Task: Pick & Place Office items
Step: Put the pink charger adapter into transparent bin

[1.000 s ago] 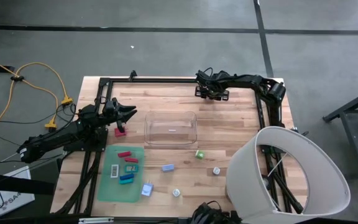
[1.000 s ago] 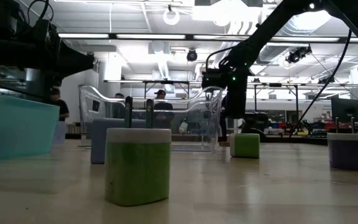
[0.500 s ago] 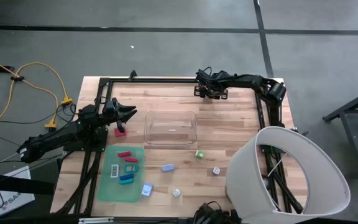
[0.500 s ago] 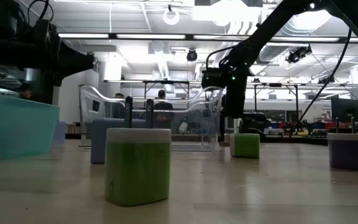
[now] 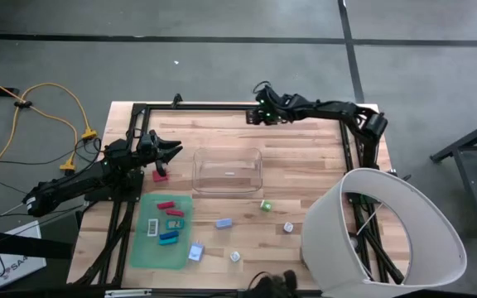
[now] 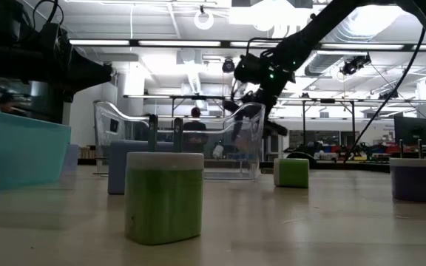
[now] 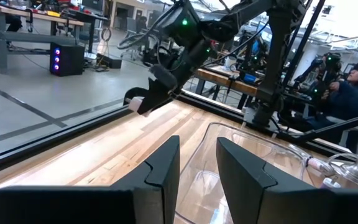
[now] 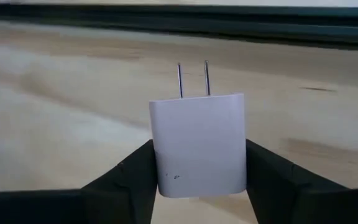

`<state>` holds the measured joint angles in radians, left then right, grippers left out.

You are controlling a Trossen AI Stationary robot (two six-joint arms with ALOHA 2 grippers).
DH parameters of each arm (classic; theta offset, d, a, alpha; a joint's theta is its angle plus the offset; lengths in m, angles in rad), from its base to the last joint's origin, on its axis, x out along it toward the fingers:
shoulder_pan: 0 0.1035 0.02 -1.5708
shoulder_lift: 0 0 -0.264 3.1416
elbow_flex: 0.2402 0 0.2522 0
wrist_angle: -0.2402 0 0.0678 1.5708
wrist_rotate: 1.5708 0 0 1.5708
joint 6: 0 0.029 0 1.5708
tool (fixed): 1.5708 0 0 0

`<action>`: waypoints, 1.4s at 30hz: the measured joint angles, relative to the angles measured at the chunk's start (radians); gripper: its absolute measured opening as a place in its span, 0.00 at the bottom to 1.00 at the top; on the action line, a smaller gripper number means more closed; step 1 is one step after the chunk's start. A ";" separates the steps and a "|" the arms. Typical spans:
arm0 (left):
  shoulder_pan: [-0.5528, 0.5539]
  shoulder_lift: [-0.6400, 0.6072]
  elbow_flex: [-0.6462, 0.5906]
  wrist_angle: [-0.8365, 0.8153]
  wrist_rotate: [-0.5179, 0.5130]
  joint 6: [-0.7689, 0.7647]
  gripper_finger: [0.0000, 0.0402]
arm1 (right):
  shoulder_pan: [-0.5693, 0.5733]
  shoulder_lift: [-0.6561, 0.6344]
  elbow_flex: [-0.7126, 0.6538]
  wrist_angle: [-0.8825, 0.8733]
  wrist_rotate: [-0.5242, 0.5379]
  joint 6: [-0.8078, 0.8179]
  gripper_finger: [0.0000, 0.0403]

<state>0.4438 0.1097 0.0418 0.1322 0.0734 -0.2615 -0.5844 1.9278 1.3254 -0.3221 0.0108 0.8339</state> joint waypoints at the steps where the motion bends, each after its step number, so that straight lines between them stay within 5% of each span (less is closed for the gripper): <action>1: 0.000 0.000 0.000 0.000 0.000 0.000 0.25 | 0.005 0.000 0.000 0.037 -0.031 -0.013 0.48; 10: 0.000 0.000 0.000 0.000 0.000 0.000 0.25 | 0.062 0.000 0.000 0.363 -0.284 -0.079 0.47; 18: 0.000 0.000 0.000 0.000 0.000 0.000 0.25 | 0.102 0.000 0.006 0.491 -0.332 -0.178 0.48; 26: 0.000 0.000 0.000 0.000 0.000 0.000 0.25 | 0.164 -0.001 0.085 0.430 -0.336 -0.377 0.49; 34: 0.000 0.000 0.000 0.000 0.000 0.000 0.25 | 0.273 -0.002 0.174 0.184 -0.168 -0.614 0.49; 42: 0.000 0.000 0.000 0.000 0.000 0.000 0.25 | 0.373 -0.002 0.175 0.055 -0.136 -0.686 0.49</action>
<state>0.4438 0.1093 0.0418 0.1325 0.0735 -0.2611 -0.2112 1.9259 1.5005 -0.2669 -0.1255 0.1483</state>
